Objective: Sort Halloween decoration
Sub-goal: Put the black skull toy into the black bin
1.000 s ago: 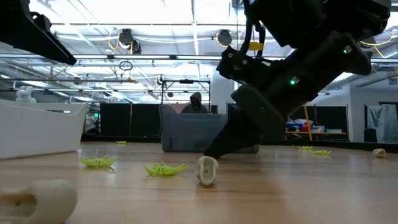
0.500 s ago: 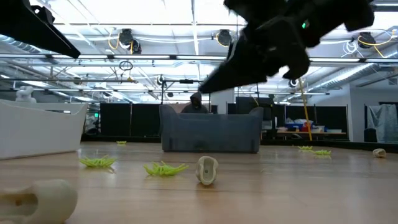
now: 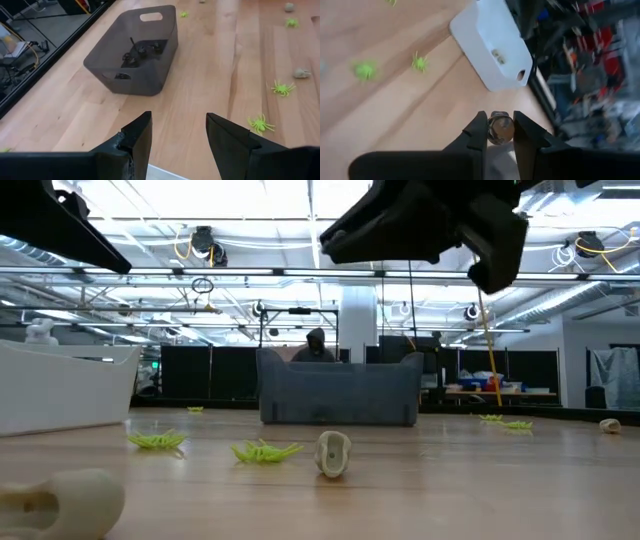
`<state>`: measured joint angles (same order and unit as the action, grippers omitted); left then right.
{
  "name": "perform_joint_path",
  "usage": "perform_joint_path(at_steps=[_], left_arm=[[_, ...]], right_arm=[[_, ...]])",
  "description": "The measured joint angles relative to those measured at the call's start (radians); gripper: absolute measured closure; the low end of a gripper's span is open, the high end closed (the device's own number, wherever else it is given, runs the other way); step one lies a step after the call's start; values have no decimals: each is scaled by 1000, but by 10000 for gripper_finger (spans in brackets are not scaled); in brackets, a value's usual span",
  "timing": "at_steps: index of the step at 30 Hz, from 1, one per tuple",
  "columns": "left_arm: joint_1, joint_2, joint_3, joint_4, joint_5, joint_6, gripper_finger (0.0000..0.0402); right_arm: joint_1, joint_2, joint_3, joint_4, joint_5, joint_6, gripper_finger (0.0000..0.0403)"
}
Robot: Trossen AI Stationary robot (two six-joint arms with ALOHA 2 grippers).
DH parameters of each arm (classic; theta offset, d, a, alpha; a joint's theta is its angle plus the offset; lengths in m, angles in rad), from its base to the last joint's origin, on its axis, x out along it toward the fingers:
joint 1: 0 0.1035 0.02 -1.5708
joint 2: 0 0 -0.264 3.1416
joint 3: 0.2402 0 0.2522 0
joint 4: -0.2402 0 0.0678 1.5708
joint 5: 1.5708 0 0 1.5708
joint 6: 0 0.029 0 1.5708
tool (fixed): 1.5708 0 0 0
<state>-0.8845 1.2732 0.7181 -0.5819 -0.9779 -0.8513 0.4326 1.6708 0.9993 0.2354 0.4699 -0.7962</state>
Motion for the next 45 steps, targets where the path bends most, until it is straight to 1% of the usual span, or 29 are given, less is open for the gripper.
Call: perform_joint_path(at_steps=[3,6,12,17,19,22,26,30,33,40,45], left_arm=[[10,0,0,0,0,0,220],[17,0,0,0,0,0,220],[31,0,0,0,1,-1,220],[43,0,0,0,2,-3,220],[48,0,0,0,3,-3,220],[57,0,0,1,4,-3,220],[76,0,0,1,5,3,220],[103,0,0,1,4,37,220],[126,0,0,2,4,76,220],[177,0,0,2,8,129,220],[203,0,0,0,26,155,220]], right_arm=[[1,1,0,-1,0,-128,361],[1,1,0,0,0,-170,360],[1,1,0,0,0,-182,360],[1,1,0,0,0,-103,360],[1,1,0,0,0,-34,360],[-5,1,0,0,-3,116,360],[-14,1,0,0,-30,348,360],[-28,1,0,0,-29,604,360],[-46,1,0,0,-28,764,360],[-77,1,0,30,-37,1052,360],[-95,1,0,118,-140,1163,360]])
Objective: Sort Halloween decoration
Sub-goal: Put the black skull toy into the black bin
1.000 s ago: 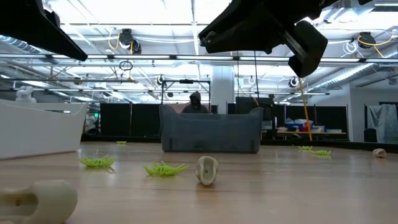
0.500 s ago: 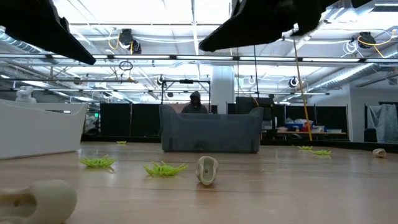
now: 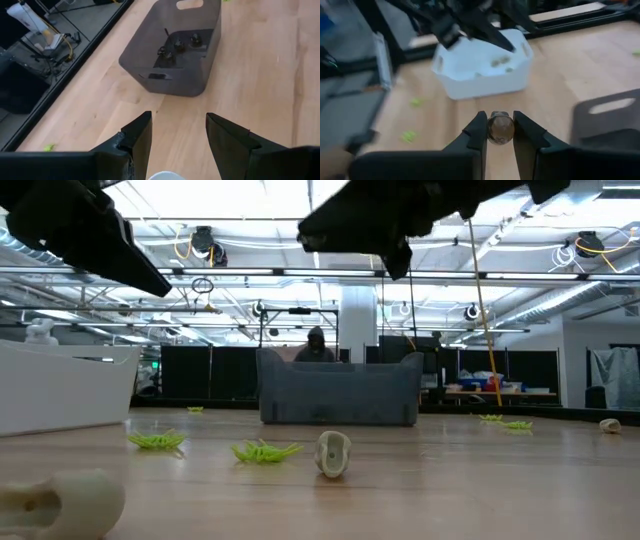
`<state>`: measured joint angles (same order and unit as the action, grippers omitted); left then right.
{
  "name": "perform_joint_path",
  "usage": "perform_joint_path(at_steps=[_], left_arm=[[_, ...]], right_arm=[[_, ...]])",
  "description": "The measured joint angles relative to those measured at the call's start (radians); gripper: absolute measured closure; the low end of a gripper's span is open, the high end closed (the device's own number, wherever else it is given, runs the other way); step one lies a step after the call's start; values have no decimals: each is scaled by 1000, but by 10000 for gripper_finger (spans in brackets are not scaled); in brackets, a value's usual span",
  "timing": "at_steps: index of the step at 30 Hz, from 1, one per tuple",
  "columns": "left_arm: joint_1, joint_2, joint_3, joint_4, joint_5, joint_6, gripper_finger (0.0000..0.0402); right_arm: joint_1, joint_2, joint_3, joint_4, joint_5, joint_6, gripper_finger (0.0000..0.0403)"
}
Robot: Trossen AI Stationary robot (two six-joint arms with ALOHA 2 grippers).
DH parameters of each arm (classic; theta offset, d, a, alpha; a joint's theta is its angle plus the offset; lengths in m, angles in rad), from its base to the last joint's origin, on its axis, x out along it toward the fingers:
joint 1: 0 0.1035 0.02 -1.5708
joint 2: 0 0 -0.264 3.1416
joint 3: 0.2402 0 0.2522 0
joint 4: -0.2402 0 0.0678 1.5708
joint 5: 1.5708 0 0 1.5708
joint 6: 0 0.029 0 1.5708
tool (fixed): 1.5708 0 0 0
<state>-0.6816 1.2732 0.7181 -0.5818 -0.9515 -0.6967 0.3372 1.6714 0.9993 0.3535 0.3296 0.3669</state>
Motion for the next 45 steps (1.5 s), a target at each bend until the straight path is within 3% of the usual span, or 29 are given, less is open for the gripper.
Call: perform_joint_path(at_steps=[11,17,31,39,45], left_arm=[[15,0,0,-1,6,24,220],[14,0,0,-1,2,24,220],[14,0,0,4,-2,23,220],[30,0,0,8,-3,24,220],[96,0,0,8,19,38,220]], right_arm=[[-51,0,0,98,-44,291,360],[-69,0,0,133,-43,334,360],[-135,0,0,35,-43,134,360],[-231,0,0,-168,-35,10,360],[-290,0,0,-268,46,-63,360]])
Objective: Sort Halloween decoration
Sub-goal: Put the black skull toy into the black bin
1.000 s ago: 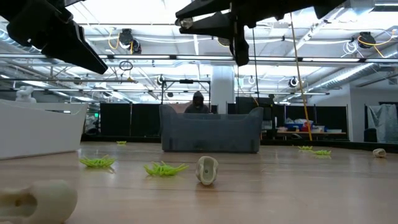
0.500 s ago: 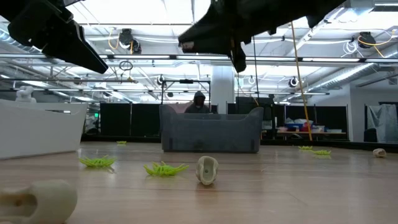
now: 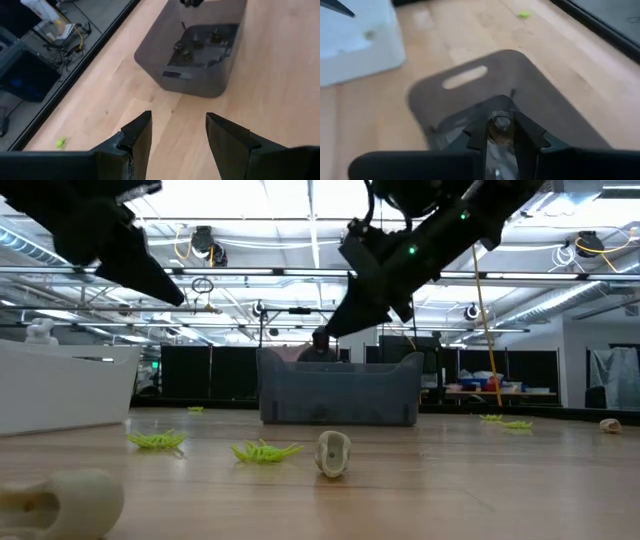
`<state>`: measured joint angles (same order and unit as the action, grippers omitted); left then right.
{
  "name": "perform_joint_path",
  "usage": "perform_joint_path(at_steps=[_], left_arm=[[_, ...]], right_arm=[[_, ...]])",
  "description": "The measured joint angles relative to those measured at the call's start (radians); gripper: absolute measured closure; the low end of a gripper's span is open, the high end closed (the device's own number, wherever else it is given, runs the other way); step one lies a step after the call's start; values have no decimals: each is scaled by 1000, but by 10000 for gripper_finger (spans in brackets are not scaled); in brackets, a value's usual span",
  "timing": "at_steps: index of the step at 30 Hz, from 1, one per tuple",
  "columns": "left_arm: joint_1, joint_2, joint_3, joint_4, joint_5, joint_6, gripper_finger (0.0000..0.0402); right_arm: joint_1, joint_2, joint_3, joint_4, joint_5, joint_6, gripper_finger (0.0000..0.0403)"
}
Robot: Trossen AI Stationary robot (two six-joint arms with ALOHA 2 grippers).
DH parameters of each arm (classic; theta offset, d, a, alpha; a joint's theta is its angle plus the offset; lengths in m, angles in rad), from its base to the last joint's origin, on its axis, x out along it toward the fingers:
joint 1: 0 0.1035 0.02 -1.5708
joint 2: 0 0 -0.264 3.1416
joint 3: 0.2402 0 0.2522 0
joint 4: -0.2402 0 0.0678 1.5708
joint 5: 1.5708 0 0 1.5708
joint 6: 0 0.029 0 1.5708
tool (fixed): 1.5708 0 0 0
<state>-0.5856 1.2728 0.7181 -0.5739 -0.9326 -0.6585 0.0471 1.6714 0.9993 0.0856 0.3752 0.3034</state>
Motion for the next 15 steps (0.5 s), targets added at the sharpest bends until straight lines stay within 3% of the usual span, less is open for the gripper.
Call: perform_joint_path(at_steps=[11,15], left_arm=[[145,0,1,86,171,148,220],[185,-14,12,91,202,169,220]], right_arm=[[-40,34,0,-26,-9,-50,358],[-41,46,0,-27,-9,-51,337]])
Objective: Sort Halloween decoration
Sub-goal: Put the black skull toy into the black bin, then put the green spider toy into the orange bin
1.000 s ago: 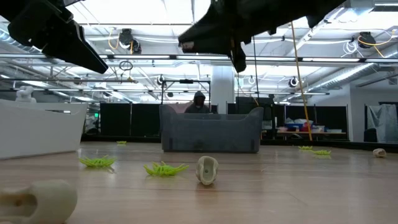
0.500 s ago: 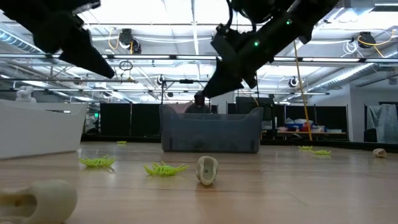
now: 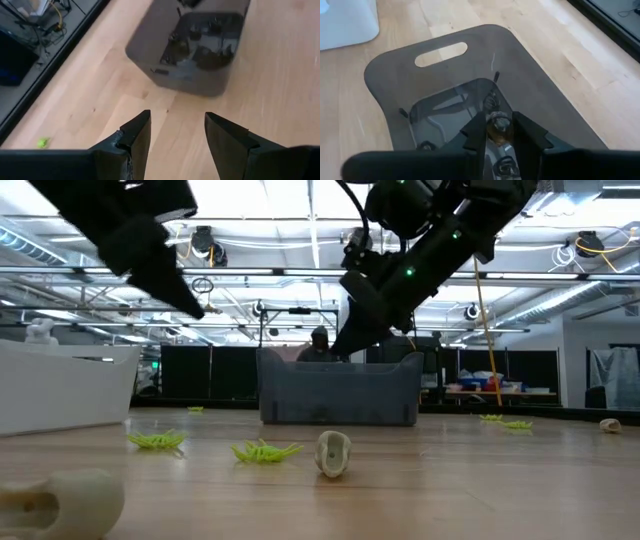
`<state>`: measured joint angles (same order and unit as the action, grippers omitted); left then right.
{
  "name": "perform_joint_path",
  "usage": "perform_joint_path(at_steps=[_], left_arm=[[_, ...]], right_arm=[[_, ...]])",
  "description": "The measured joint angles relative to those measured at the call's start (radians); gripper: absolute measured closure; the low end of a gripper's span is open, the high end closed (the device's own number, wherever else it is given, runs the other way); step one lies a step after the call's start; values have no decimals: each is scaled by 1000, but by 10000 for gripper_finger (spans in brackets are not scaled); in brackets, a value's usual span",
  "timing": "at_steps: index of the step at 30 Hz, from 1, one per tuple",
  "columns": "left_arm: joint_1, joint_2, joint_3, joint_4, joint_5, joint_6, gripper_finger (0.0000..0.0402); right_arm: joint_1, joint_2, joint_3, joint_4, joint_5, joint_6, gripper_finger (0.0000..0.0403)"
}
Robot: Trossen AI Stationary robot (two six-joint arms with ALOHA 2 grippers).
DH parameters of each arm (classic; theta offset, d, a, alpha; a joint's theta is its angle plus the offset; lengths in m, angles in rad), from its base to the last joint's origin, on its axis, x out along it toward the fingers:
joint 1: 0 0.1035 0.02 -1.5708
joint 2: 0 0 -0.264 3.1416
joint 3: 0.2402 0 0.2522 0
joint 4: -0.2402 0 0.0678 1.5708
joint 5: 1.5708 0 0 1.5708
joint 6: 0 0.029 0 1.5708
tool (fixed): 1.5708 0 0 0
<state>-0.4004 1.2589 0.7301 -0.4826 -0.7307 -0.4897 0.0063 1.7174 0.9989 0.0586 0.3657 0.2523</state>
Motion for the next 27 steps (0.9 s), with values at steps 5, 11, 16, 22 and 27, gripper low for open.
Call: perform_joint_path(at_steps=[5,11,16,22,27], left_arm=[[55,-58,27,-6,21,4,220],[156,-167,56,-96,22,2,220],[304,-222,59,-134,28,100,220],[603,-223,59,-118,222,240,220],[858,-173,59,-116,464,355,220]], right_arm=[[0,10,0,0,1,-27,286],[2,6,0,15,0,-65,247],[11,6,0,38,0,-148,242],[11,6,0,74,0,-239,247],[11,6,0,110,-1,-275,247]])
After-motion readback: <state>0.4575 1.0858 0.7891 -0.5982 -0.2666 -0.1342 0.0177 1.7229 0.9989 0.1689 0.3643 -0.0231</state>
